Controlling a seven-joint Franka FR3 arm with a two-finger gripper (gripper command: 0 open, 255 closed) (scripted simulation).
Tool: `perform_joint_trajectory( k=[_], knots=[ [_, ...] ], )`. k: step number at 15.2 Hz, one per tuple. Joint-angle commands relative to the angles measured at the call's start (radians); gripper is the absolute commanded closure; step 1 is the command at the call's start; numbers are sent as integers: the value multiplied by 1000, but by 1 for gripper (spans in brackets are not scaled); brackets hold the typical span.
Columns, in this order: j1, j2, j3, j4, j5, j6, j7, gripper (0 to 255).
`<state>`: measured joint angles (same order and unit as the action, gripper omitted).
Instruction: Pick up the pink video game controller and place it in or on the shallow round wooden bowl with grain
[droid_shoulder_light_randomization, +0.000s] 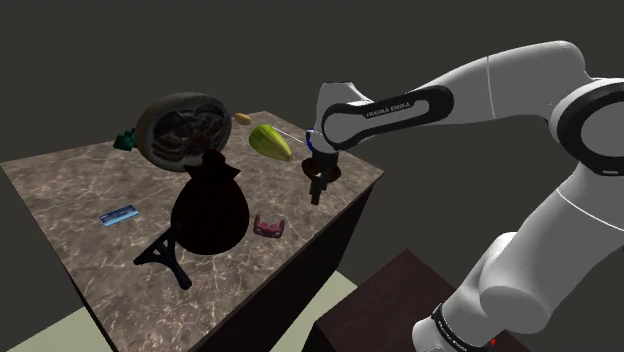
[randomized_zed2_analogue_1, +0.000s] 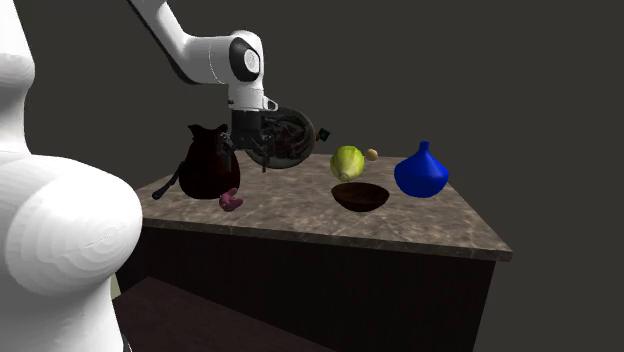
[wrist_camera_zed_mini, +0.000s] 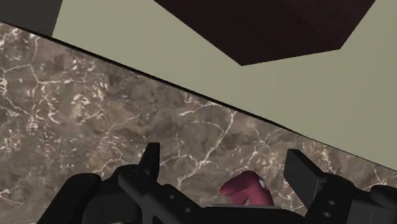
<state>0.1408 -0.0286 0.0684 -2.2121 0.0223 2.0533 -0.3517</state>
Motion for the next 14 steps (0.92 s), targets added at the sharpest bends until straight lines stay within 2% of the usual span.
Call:
perform_joint_trajectory(
  k=[1,10,14],
  knots=[
    [10,77,9,61,-4,23,-28,0],
    [63,381,60,318,-42,99,-124,0],
    [69,421,62,321,-49,137,-128,0]
  ],
)
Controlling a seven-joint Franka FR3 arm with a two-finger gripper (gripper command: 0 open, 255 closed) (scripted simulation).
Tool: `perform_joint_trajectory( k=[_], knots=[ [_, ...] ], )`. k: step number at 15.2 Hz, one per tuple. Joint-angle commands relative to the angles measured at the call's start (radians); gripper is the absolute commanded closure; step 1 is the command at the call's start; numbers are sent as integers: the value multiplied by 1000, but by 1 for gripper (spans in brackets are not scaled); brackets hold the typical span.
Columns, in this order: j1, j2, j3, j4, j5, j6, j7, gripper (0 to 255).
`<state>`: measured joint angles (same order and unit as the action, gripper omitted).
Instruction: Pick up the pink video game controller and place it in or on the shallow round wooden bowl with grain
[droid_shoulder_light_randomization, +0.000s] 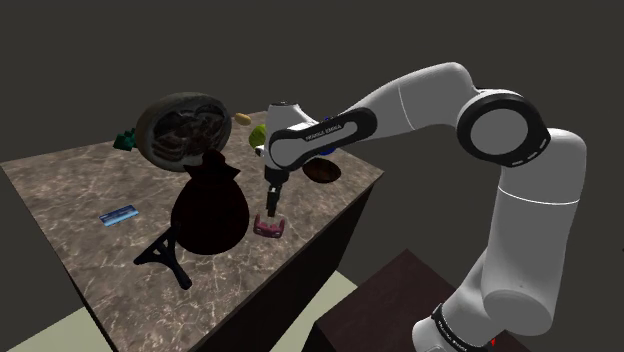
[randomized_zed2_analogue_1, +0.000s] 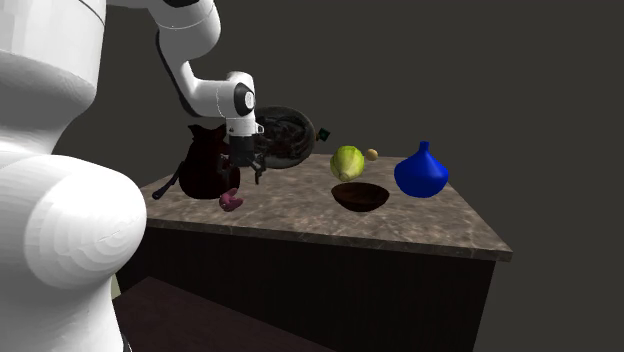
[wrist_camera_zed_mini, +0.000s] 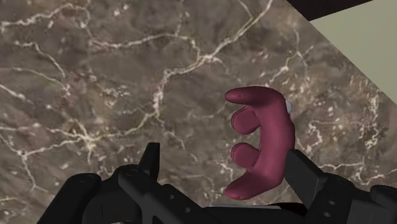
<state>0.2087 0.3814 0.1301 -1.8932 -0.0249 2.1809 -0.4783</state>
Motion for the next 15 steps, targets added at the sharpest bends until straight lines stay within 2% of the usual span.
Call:
perform_joint_trajectory(
  k=[1,5,12,13,15],
  knots=[
    [1,17,0,-3,-3,21,0,0],
    [3,42,-2,-19,-6,61,2,0],
    [3,42,-2,-18,-6,61,2,0],
    [3,42,-2,-18,-6,61,2,255],
    [3,42,-2,-18,-6,61,2,255]
  ],
)
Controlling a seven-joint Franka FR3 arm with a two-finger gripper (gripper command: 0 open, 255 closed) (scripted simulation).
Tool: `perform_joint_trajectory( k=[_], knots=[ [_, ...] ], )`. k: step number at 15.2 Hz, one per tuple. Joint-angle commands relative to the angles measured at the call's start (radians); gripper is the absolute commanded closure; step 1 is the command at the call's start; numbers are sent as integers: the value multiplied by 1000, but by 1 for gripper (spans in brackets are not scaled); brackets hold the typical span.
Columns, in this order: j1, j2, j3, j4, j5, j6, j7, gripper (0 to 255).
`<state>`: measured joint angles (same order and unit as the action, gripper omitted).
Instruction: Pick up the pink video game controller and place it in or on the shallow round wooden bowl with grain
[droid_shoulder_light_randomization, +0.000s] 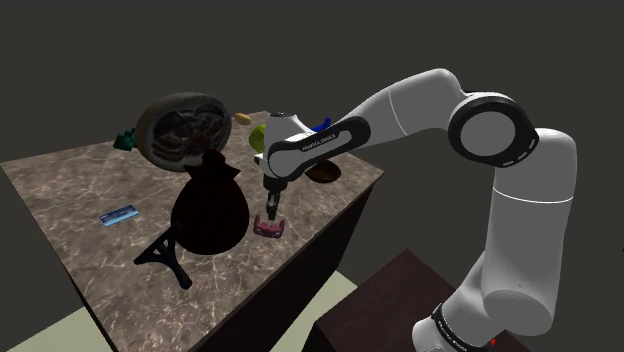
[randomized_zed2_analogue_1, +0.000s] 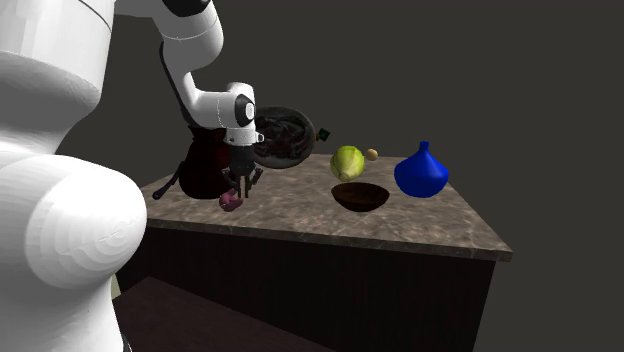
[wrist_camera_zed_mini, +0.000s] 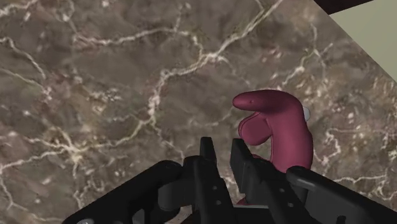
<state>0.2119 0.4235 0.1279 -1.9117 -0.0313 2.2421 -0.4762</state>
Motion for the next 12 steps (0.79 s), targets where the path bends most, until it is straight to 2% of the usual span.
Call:
perform_joint_trajectory(
  k=[1,7,8,12],
  knots=[
    [0,0,0,0,0,0,0,255],
    [0,0,0,0,0,0,0,255],
    [0,0,0,0,0,0,0,0],
    [25,-43,36,-25,68,4,72,0]
  ],
)
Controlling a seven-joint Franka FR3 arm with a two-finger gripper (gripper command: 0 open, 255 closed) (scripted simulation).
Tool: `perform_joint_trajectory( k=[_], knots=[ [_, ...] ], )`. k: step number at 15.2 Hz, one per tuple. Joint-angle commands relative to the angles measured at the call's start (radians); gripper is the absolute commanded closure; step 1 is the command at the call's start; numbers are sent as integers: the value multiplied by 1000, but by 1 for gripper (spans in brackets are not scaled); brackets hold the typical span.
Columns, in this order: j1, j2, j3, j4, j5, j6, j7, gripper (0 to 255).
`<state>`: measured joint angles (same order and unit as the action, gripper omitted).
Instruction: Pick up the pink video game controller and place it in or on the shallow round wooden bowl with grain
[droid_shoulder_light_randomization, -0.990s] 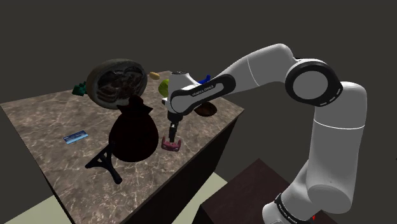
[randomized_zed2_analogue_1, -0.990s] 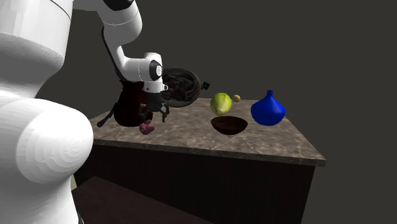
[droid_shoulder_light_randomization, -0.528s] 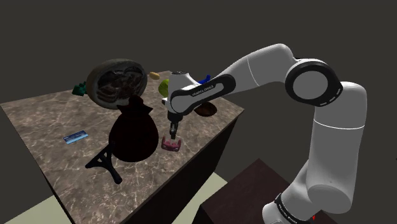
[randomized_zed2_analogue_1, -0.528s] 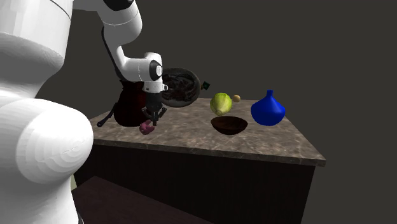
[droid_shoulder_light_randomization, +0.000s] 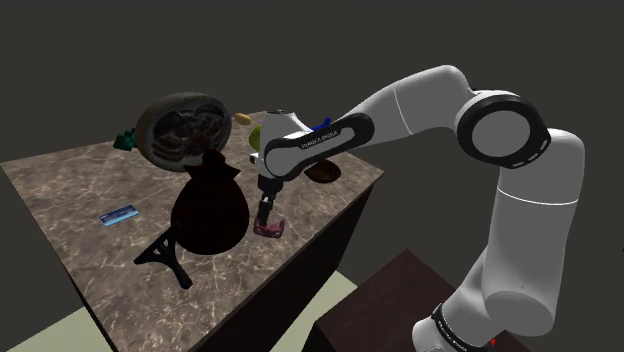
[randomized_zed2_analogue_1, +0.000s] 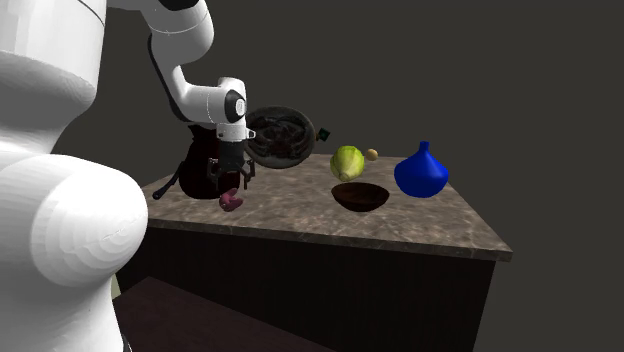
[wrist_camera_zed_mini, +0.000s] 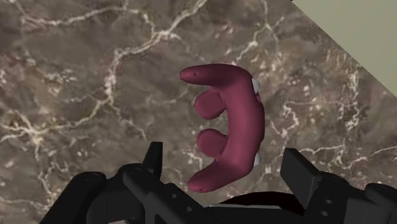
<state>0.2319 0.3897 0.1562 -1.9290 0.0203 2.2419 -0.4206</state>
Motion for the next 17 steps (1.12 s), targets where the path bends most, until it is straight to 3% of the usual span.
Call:
perform_joint_trajectory(
  k=[1,8,16,17],
  knots=[
    [6,-2,8,-12,16,15,17,0],
    [13,50,5,-33,9,89,22,0],
    [13,50,5,-33,9,89,22,0],
    [13,50,5,-33,9,89,22,255]
  ],
)
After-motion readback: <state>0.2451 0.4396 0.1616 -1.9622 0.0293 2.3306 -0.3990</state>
